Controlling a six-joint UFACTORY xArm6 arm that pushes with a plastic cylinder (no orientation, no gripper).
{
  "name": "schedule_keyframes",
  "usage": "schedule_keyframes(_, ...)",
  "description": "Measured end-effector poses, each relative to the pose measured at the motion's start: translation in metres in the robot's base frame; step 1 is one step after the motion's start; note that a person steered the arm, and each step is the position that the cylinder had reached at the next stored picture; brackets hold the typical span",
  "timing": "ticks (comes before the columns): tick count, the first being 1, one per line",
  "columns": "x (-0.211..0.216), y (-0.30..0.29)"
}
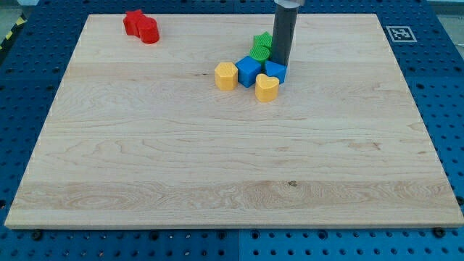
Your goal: Place your arm right above the green star
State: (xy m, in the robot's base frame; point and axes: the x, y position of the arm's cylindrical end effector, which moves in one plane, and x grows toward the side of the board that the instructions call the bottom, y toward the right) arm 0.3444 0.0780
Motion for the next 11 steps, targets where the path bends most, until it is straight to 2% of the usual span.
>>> schedule_keyframes(1, 0.000, 0.002)
schedule_keyframes(2, 0.002, 0.039)
schedule_keyframes(3, 0.025, 0.084)
schedule_keyframes(5, 0.160, 0.124)
schedule_keyframes(6, 0.173, 0.125)
schedule_keyframes(7, 0.171, 0.122)
schedule_keyframes(8, 0.142, 0.114)
schedule_keyframes(10, 0.053, 0.109)
schedule_keyframes(11, -0.005, 0.107)
